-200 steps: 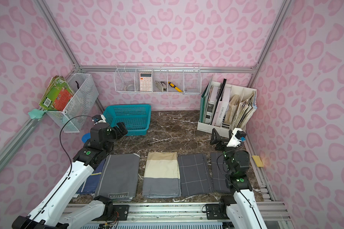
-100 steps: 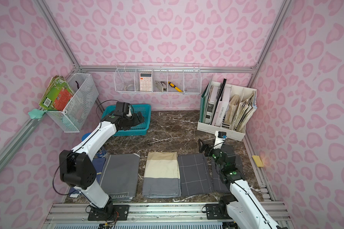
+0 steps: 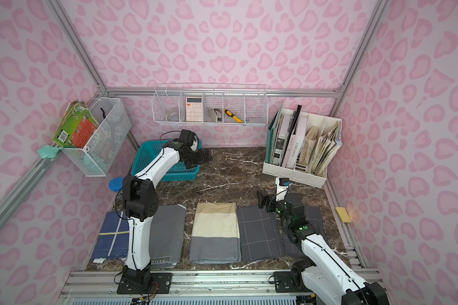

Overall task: Put the folded pillowcase in the basket
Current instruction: Move the basket to the center of the board.

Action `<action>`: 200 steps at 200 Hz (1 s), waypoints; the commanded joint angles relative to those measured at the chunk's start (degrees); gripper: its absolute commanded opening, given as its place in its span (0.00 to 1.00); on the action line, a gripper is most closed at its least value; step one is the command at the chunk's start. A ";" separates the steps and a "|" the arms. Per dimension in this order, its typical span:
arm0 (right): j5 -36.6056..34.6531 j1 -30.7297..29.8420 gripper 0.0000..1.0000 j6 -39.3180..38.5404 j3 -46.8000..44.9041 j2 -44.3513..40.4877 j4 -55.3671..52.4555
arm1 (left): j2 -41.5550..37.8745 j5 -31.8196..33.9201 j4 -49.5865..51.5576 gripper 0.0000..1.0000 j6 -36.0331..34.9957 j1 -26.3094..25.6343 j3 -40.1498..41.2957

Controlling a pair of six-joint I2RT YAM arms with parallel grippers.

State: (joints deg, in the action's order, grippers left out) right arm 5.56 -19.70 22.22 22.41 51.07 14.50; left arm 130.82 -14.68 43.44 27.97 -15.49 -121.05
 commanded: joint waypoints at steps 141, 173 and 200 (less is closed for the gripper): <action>-9.57 -0.06 1.00 3.09 -3.12 -8.76 -8.10 | 12.70 -6.54 -2.20 0.97 3.32 -17.16 -16.23; -6.89 -0.07 1.00 3.20 -2.73 -8.58 -10.00 | 10.63 -5.60 -0.85 0.98 1.57 -19.82 -16.71; -3.18 -0.54 1.00 3.48 -2.28 -7.04 -11.01 | 1.72 0.98 3.77 0.98 -2.05 -20.73 -10.40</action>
State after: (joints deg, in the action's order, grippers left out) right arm -1.54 -19.75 25.28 19.51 42.96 4.73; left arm 140.14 -19.55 43.77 29.63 -35.94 -135.87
